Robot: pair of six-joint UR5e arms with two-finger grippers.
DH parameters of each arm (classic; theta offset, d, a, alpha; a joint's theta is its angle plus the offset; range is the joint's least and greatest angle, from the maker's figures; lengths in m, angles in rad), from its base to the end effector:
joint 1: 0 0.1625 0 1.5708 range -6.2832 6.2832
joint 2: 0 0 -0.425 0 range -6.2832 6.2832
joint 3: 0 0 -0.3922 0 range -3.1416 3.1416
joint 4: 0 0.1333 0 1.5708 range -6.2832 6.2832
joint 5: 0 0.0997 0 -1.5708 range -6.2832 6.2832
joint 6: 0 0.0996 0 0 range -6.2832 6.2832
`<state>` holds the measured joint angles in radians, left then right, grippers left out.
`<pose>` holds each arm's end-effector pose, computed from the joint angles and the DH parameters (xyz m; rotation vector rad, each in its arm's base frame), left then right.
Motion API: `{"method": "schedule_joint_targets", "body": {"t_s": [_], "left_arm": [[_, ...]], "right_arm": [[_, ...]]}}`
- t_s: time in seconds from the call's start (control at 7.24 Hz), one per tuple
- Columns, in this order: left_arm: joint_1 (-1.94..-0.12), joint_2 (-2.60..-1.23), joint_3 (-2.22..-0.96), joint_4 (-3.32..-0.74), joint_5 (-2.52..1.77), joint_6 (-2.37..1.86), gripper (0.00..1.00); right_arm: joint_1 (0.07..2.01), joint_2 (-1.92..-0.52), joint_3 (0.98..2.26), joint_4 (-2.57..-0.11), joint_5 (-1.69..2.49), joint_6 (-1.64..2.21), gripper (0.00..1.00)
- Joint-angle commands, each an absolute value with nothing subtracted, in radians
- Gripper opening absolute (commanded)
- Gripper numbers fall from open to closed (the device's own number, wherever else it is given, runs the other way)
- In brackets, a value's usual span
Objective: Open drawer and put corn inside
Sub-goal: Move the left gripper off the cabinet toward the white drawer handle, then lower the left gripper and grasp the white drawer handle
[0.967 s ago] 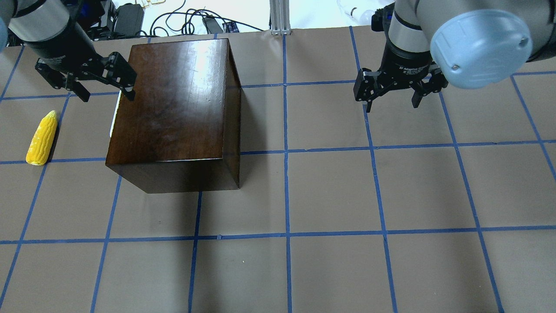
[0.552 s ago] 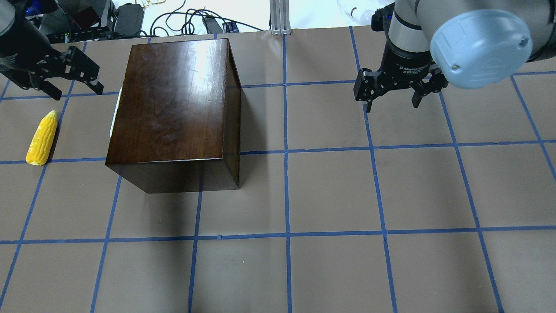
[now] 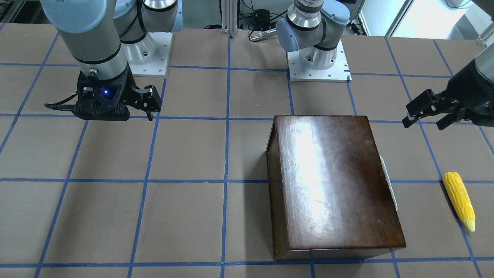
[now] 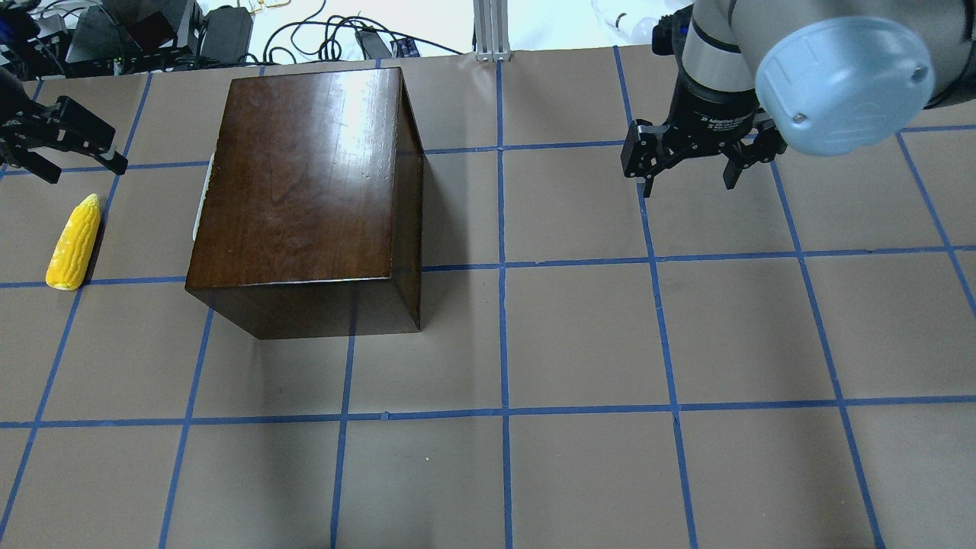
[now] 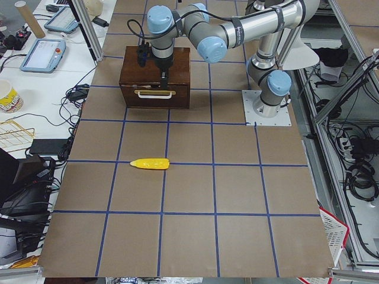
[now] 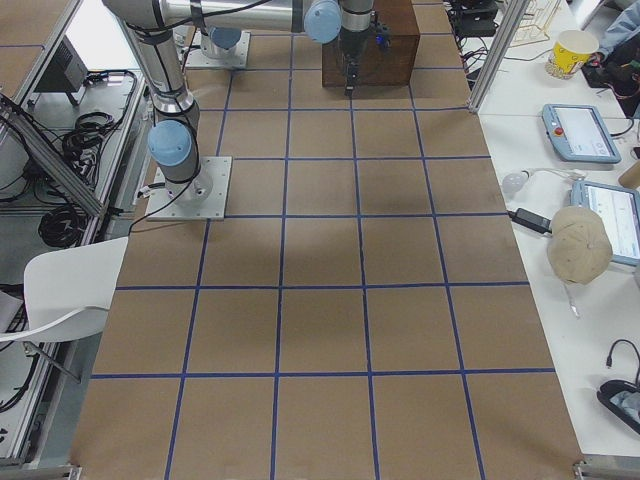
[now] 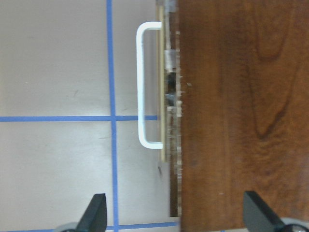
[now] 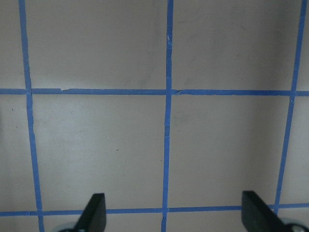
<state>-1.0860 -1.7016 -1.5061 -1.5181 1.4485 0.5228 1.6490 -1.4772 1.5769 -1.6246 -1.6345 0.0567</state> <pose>0.1254 -0.5501 0.4578 -0.0563 -3.0267 0.0717 0.1676 -0.5135 0.4427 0.0353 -3.0741 -0.0638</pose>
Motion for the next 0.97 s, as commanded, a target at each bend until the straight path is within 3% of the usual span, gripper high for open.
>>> {"method": "schedule_joint_targets", "body": {"t_s": [0.0, 0.83], "left_arm": [[-1.074, -1.768, -1.516, -1.45, 1.425, 0.59, 1.0], [-1.074, -1.894, -1.531, -1.387, 1.315, 0.653, 1.0]], "right_arm": [[1.649, -1.477, 1.577, -1.624, -1.634, 0.057, 1.0], [1.649, -1.477, 1.577, -1.624, -1.634, 0.057, 1.0]]}}
